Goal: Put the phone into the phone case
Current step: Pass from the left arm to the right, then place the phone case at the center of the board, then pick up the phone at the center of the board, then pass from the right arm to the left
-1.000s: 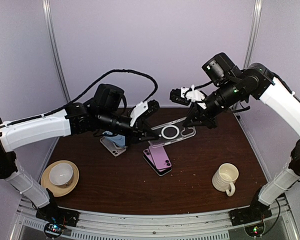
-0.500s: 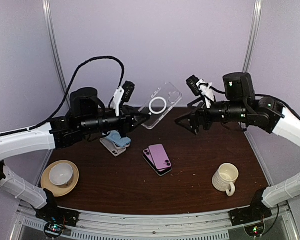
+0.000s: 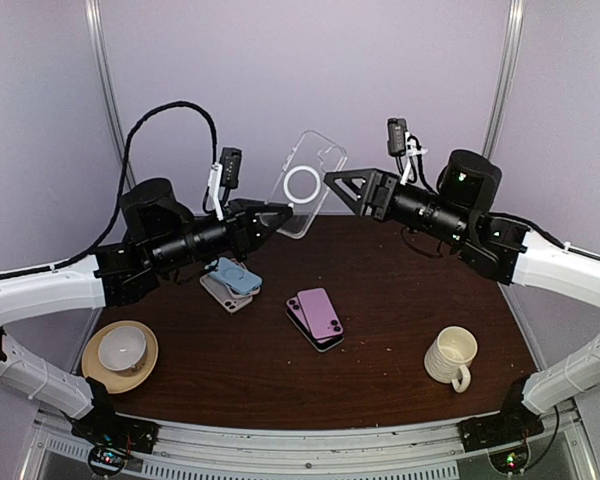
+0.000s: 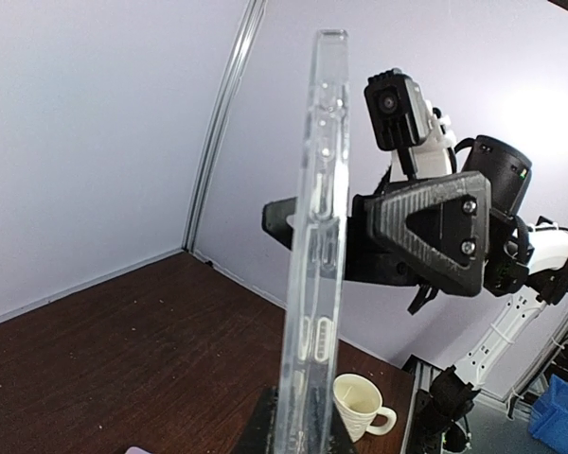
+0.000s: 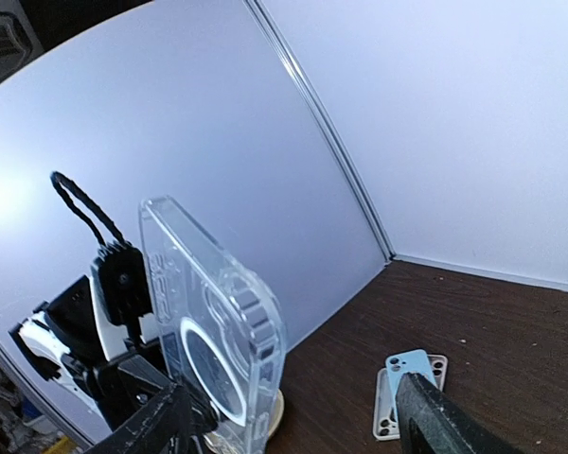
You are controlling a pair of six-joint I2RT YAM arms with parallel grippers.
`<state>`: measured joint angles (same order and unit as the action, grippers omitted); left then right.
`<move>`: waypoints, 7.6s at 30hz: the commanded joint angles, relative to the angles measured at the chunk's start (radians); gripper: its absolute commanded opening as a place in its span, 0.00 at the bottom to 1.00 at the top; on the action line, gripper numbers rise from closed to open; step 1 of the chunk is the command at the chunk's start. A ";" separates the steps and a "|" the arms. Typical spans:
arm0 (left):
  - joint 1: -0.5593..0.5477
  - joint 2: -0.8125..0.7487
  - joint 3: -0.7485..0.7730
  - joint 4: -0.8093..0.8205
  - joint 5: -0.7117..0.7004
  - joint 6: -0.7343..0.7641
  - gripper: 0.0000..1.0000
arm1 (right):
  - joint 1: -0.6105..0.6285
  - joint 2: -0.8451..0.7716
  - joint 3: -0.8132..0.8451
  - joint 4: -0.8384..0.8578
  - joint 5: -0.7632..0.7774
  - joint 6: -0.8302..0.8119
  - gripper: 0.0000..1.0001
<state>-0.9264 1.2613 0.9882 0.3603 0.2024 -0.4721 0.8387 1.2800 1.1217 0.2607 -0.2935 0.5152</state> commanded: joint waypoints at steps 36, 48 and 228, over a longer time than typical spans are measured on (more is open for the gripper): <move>0.023 -0.217 0.013 -0.925 -0.485 0.303 0.97 | 0.114 0.114 0.209 -0.760 0.084 0.108 0.00; 0.119 -0.216 -0.092 -0.989 -0.474 0.282 0.98 | 0.224 0.303 0.086 -0.601 -0.062 0.358 0.00; 0.142 0.154 0.260 -0.569 0.023 0.495 0.00 | 0.147 0.131 0.146 -0.504 0.372 -0.526 0.91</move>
<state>-0.7380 1.4899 1.1896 -0.2375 0.3805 -0.2508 1.0130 1.5105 1.2194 -0.0811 0.1032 -0.0357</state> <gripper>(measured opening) 0.071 0.875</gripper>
